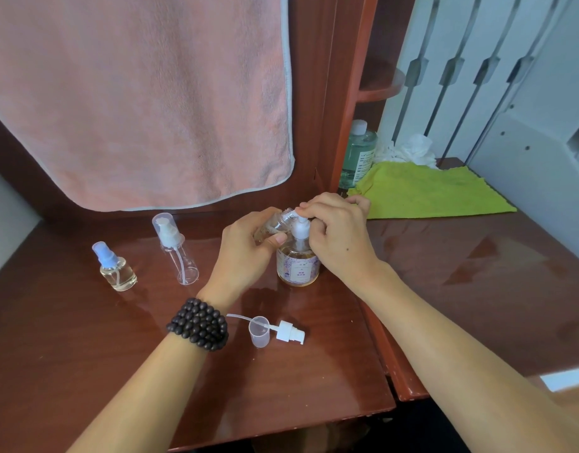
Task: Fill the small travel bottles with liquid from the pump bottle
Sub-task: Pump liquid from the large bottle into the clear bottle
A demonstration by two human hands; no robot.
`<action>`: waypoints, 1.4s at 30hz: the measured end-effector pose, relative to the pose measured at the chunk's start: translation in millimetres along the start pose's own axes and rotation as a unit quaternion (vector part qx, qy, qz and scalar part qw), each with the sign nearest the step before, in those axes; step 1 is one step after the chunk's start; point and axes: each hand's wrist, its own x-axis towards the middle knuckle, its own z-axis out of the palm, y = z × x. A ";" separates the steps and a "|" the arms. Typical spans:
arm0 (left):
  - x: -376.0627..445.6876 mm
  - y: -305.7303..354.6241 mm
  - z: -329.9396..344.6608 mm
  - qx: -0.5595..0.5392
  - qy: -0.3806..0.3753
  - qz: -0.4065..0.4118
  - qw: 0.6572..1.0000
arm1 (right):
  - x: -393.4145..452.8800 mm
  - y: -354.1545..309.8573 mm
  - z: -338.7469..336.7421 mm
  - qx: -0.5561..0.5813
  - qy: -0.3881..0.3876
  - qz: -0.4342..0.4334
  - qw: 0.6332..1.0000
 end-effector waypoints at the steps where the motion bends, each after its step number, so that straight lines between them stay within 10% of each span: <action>1: 0.1 0.8 -0.3 -0.003 0.002 0.001 1.000 | 0.2 -0.3 -0.4 0.001 0.002 -0.001 1.000; 42: 1.9 6.7 -3.7 -0.015 0.010 0.008 1.000 | -0.7 -3.7 -4.4 -0.002 0.020 -0.004 1.000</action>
